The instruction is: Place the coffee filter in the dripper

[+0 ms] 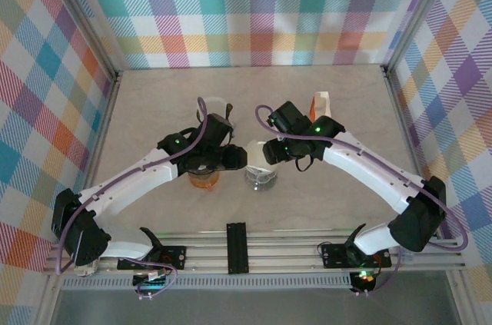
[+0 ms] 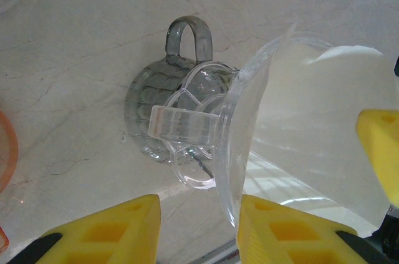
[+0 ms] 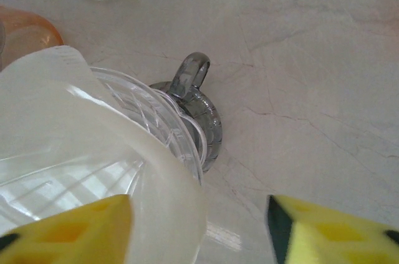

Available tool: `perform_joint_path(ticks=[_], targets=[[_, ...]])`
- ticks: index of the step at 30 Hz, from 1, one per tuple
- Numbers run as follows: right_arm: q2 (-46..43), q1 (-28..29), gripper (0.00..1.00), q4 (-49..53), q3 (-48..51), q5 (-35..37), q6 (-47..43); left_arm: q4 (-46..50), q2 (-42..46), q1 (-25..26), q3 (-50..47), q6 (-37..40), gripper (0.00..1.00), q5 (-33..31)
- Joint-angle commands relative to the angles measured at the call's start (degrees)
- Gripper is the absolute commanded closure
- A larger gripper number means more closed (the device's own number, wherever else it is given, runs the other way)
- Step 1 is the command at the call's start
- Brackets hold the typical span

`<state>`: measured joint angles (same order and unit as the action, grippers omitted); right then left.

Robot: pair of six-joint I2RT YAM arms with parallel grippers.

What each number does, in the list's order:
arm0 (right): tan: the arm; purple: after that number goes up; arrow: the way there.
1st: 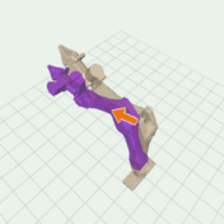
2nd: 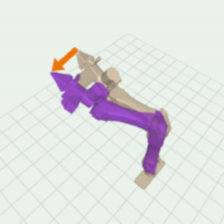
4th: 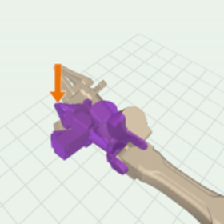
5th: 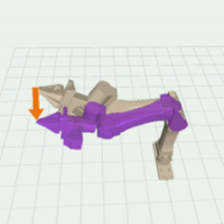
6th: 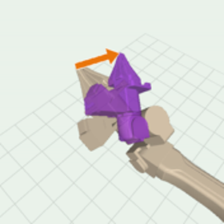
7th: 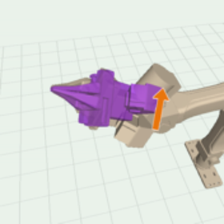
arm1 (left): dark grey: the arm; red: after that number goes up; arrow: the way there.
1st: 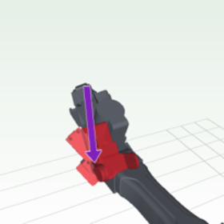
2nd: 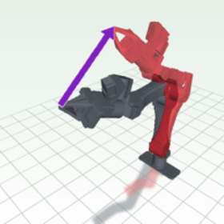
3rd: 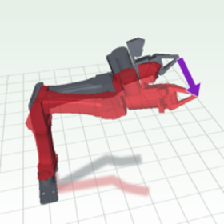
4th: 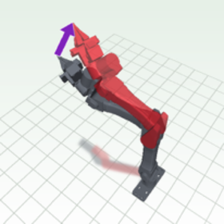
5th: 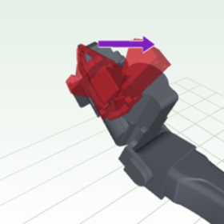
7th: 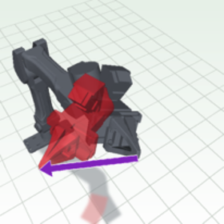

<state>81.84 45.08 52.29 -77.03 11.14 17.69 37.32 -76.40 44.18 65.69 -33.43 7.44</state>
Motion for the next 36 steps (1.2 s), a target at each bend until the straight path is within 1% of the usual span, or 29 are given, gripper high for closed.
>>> perform_joint_path(ticks=[1, 4, 9, 16, 28, 36], targets=[[0.8, 0.3, 0.33, -0.7, -0.9, -2.2, 0.2, 0.2, -0.2, 0.6, -1.0, -0.1, 0.63, -0.8], [3.4, 0.3, 0.31, -0.8, -1.0, -4.1, 0.2, 0.1, -0.3, 0.6, -1.0, -0.2, 0.63, -0.9], [6.7, 0.3, 0.28, -2.4, -0.2, -4.6, 0.5, 0.0, -0.4, 0.6, -1.0, -0.2, 0.63, -0.7], [9.9, 0.3, 0.27, -2.9, -0.5, -3.5, -0.2, 0.0, -0.8, 0.6, -0.9, -0.2, 0.63, -0.5], [12.1, 0.3, 0.27, -4.9, 1.7, -3.2, 0.5, -0.6, -0.1, 0.6, -1.2, -0.8, 0.63, -0.6], [12.6, 0.3, 0.27, -5.3, 2.3, -2.6, 0.6, -3.7, 3.2, 0.6, -3.0, -2.1, 0.51, -2.1]])
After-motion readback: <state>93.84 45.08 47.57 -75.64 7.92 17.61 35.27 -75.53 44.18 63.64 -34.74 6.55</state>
